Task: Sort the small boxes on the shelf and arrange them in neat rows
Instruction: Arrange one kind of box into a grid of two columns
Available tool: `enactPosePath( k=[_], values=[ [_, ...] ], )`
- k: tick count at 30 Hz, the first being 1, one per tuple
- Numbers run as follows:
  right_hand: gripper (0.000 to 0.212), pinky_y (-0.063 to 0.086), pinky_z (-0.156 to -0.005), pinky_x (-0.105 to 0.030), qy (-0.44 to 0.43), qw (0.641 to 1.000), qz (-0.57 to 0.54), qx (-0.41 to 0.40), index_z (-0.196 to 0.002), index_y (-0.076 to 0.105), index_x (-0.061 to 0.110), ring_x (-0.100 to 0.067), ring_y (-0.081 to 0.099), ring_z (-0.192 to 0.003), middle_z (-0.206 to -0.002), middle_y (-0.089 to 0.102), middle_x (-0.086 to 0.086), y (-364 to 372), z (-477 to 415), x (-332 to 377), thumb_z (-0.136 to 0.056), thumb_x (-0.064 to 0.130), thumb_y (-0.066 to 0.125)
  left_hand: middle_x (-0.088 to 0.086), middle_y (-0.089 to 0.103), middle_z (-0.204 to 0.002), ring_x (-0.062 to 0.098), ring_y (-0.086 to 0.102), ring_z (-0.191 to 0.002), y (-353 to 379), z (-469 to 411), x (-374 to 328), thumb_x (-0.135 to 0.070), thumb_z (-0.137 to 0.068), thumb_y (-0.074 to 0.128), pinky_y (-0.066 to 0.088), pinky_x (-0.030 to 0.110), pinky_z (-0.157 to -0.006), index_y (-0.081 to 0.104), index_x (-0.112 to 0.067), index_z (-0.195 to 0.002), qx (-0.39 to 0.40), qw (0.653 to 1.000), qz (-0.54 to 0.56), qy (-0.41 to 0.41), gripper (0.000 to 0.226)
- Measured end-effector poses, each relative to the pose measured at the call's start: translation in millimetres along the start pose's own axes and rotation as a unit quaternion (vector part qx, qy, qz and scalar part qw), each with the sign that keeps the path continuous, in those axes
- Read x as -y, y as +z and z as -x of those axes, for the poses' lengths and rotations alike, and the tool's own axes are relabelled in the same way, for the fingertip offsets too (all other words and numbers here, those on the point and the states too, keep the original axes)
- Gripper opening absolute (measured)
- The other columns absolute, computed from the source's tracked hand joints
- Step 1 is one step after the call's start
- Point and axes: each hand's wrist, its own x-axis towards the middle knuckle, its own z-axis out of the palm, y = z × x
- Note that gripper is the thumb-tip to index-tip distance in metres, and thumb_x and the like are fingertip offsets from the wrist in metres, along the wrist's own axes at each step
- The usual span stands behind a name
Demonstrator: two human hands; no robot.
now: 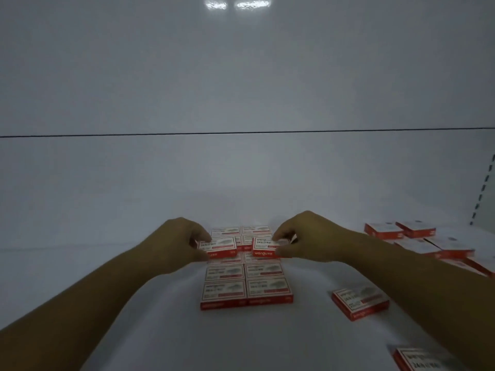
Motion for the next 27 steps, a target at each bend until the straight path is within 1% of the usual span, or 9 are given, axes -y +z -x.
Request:
enactPosePath(
  k=[7,10,12,16,18,20,22,25,27],
  values=[
    [0.037,0.046,-0.087,-0.024,-0.021,0.999,0.026,0.006,-0.116,0.064,0.023,-0.007,0.056,-0.100,-0.116,0.062,0.007,18.1,-10.4,3.2,-0.085,0.041,0.061,-0.023,0.058,-0.081,-0.004,0.055,-0.072,29.3,0.0,0.2,-0.035,-0.073,0.074,0.040,0.009,-0.061,0.071,-0.032,-0.098,-0.034,0.999,0.008,-0.012,0.025],
    [0.037,0.039,-0.087,-0.021,-0.026,0.998,0.047,-0.024,-0.115,0.064,0.026,-0.008,0.051,-0.106,-0.120,0.057,0.009,25.7,-10.5,-0.5,-0.084,0.045,0.060,-0.019,0.057,-0.089,0.001,0.055,-0.077,37.9,-1.5,2.0,-0.037,-0.073,0.074,0.042,0.014,-0.064,0.069,-0.031,-0.098,-0.054,0.998,0.008,-0.031,0.027],
    [0.042,0.037,-0.079,-0.018,-0.007,0.998,0.050,-0.047,-0.116,0.062,0.028,-0.005,0.050,-0.097,-0.116,0.054,0.010,27.6,-10.1,-2.2,-0.081,0.051,0.060,-0.019,0.054,-0.092,0.002,0.055,-0.078,41.0,-0.9,4.7,-0.040,-0.071,0.075,0.042,0.015,-0.065,0.066,-0.031,-0.097,-0.075,0.996,0.012,-0.044,0.029],
    [0.044,0.033,-0.059,-0.012,0.042,0.997,0.045,-0.042,-0.110,0.059,0.030,0.002,0.050,-0.070,-0.092,0.056,0.015,28.6,-7.2,-6.7,-0.076,0.058,0.062,-0.017,0.059,-0.088,0.000,0.057,-0.074,45.1,0.1,9.6,-0.044,-0.069,0.074,0.039,0.013,-0.058,0.061,-0.034,-0.100,-0.089,0.992,0.049,-0.072,0.036],
    [0.042,0.040,-0.062,-0.013,0.057,0.998,0.017,-0.036,-0.109,0.060,0.029,0.001,0.055,-0.072,-0.096,0.063,0.013,30.5,-7.6,-6.5,-0.075,0.054,0.065,-0.014,0.063,-0.089,0.000,0.059,-0.075,47.5,-0.5,9.7,-0.041,-0.070,0.074,0.046,0.016,-0.062,0.057,-0.035,-0.103,-0.083,0.989,0.086,-0.084,0.037],
    [0.044,0.047,-0.073,-0.018,0.066,0.997,0.006,-0.035,-0.113,0.060,0.027,-0.004,0.059,-0.082,-0.106,0.065,0.009,31.9,-8.5,-3.8,-0.076,0.050,0.066,-0.014,0.066,-0.095,0.000,0.061,-0.078,49.4,-1.8,7.9,-0.036,-0.072,0.073,0.052,0.022,-0.068,0.054,-0.038,-0.102,-0.074,0.988,0.106,-0.083,0.036],
    [0.045,0.049,-0.080,-0.023,0.067,0.997,0.016,-0.031,-0.116,0.061,0.024,-0.008,0.060,-0.088,-0.110,0.065,0.006,32.6,-9.9,-1.0,-0.078,0.047,0.066,-0.015,0.067,-0.096,-0.002,0.062,-0.075,50.5,-2.5,6.3,-0.033,-0.075,0.072,0.052,0.022,-0.067,0.053,-0.039,-0.102,-0.069,0.989,0.104,-0.074,0.034],
    [0.041,0.048,-0.078,-0.024,0.054,0.997,0.048,-0.019,-0.116,0.063,0.021,-0.011,0.059,-0.088,-0.108,0.065,0.004,31.5,-12.0,2.6,-0.082,0.045,0.063,-0.013,0.069,-0.101,-0.004,0.060,-0.071,52.9,-4.2,7.0,-0.031,-0.077,0.069,0.047,0.015,-0.061,0.054,-0.036,-0.104,-0.071,0.991,0.093,-0.069,0.031],
    [0.038,0.048,-0.077,-0.025,0.045,0.997,0.059,-0.016,-0.114,0.065,0.020,-0.012,0.059,-0.088,-0.107,0.066,0.003,30.9,-12.9,3.9,-0.084,0.043,0.062,-0.010,0.068,-0.106,-0.001,0.058,-0.076,54.0,-4.9,6.9,-0.031,-0.077,0.069,0.047,0.015,-0.065,0.057,-0.031,-0.109,-0.072,0.992,0.075,-0.077,0.034]
  ],
)
